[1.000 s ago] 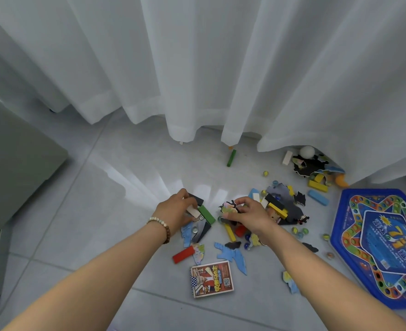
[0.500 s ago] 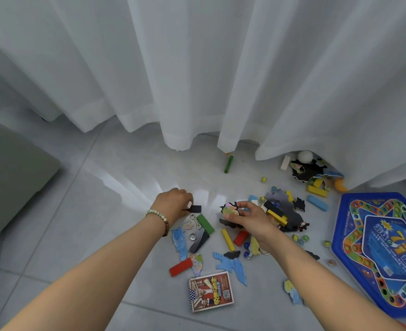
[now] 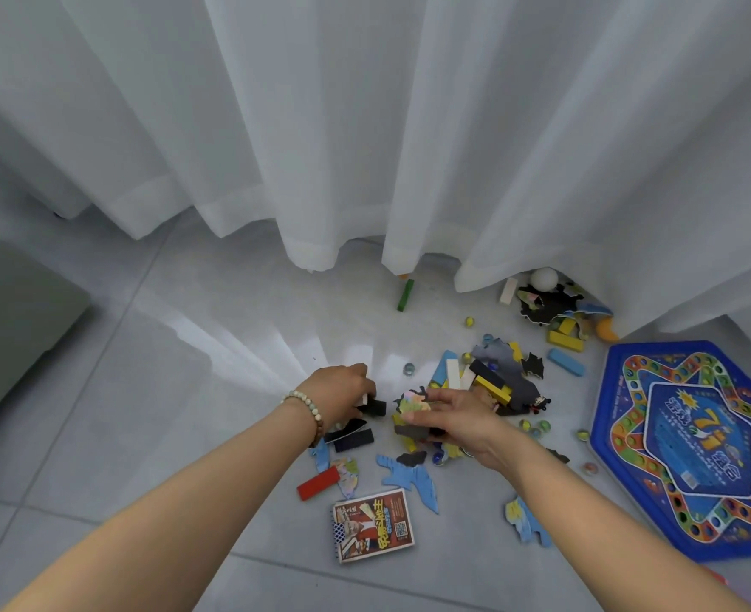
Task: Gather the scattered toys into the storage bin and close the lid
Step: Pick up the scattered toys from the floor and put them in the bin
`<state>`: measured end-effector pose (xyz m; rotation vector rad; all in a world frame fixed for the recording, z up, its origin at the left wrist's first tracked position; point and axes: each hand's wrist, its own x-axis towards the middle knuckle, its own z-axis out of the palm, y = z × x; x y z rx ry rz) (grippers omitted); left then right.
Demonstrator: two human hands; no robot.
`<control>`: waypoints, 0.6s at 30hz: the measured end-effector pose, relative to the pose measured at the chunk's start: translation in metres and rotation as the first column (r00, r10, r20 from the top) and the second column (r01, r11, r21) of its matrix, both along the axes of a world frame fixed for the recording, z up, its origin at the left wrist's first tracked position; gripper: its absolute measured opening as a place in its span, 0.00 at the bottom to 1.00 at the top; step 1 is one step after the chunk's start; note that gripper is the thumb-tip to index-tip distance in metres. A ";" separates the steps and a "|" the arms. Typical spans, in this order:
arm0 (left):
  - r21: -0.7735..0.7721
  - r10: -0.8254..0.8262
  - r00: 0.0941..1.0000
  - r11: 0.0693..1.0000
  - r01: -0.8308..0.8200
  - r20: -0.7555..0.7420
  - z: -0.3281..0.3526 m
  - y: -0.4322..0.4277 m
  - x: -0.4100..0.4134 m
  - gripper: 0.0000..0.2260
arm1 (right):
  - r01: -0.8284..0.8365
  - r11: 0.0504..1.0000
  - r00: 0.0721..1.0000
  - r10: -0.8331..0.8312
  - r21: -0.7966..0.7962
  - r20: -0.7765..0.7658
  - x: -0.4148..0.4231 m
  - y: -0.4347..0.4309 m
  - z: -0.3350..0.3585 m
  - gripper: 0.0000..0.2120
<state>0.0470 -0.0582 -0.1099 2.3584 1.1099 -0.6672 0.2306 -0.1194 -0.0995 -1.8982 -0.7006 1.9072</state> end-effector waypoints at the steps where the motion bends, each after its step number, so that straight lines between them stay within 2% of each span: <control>1: 0.005 0.006 1.000 1.000 -0.006 0.002 -0.001 0.000 0.001 0.18 | -0.019 1.000 0.999 0.019 0.008 0.027 -0.002 -0.002 -0.001 0.27; 5: 0.018 0.041 0.999 0.999 -0.042 0.025 -0.002 -0.001 0.004 0.17 | -0.085 0.991 0.987 0.070 0.101 0.147 -0.010 -0.009 -0.005 0.20; 10: 0.014 0.115 0.993 0.993 -0.115 0.013 0.000 -0.002 -0.001 0.16 | -0.223 0.952 0.928 0.141 0.211 0.344 -0.024 -0.019 -0.020 0.15; 14: -0.002 0.255 0.964 0.967 -0.255 0.076 -0.005 -0.006 -0.014 0.17 | -0.204 0.954 0.907 0.099 0.220 0.410 -0.028 -0.020 -0.023 0.14; 16: -0.029 0.348 0.927 0.937 -0.347 0.140 -0.006 -0.007 -0.021 0.17 | -0.184 0.961 0.900 0.081 0.205 0.429 -0.027 -0.019 -0.024 0.14; 18: -0.099 0.508 0.826 0.860 -0.500 0.244 -0.006 -0.008 -0.028 0.17 | -0.176 0.965 0.898 0.078 0.193 0.433 -0.025 -0.018 -0.025 0.15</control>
